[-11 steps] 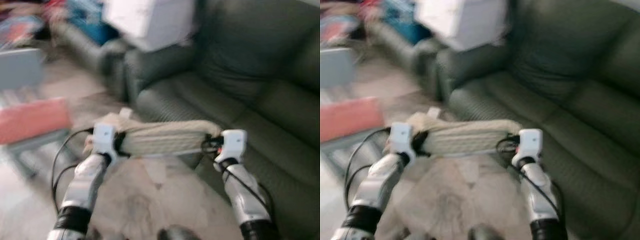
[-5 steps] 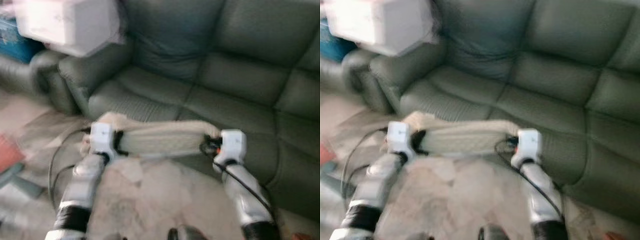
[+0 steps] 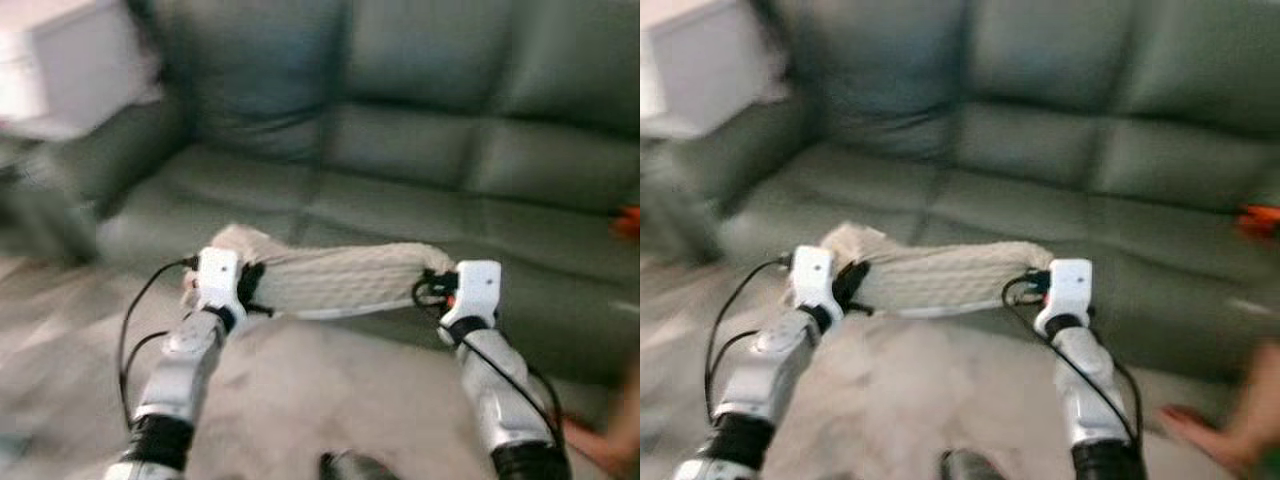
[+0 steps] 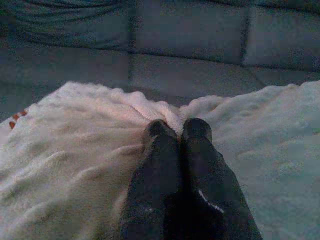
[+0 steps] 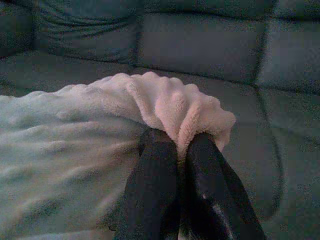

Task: Move the pillow to the sofa

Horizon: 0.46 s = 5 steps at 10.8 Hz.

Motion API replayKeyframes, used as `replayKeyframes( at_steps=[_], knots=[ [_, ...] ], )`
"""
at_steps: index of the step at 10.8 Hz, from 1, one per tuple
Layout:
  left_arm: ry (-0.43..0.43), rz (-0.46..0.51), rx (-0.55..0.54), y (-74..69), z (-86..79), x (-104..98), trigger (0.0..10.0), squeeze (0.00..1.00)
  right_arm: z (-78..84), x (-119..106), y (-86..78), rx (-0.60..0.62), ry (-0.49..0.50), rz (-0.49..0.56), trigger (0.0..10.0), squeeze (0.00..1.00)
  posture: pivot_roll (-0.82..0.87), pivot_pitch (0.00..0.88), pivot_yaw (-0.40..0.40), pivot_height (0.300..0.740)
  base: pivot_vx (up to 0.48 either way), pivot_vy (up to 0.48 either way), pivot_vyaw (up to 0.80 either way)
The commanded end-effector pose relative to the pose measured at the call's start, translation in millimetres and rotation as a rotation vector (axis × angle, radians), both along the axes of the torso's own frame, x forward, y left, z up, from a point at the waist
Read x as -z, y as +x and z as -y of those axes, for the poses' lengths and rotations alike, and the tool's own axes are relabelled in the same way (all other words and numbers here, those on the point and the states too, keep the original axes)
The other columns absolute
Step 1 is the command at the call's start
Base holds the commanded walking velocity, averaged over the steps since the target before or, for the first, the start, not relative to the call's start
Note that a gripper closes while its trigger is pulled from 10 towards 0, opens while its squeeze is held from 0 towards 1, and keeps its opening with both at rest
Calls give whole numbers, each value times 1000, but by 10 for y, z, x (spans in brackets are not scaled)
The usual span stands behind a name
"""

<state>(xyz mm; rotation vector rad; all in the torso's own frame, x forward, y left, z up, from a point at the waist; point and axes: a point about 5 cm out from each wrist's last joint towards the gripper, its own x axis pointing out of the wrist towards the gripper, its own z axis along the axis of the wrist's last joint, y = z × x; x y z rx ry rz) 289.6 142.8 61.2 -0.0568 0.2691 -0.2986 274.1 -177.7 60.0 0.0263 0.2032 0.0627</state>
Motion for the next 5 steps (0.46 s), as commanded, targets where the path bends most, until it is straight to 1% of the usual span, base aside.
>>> replayKeyframes(
  at_steps=[1, 5],
  knots=[
    [0, 29, -8, 28, -37, -60, 10000, 0, 14, -62, 32, 5, -4, 29, 10000, 0, -39, 0, -26, 740, 0, 0, -800],
    [-5, 28, 10, 33, -25, -68, 10000, 0, 14, -53, 15, 12, -1, 28, 10000, 0, -43, 0, -16, 740, 0, 0, -800]
  ],
)
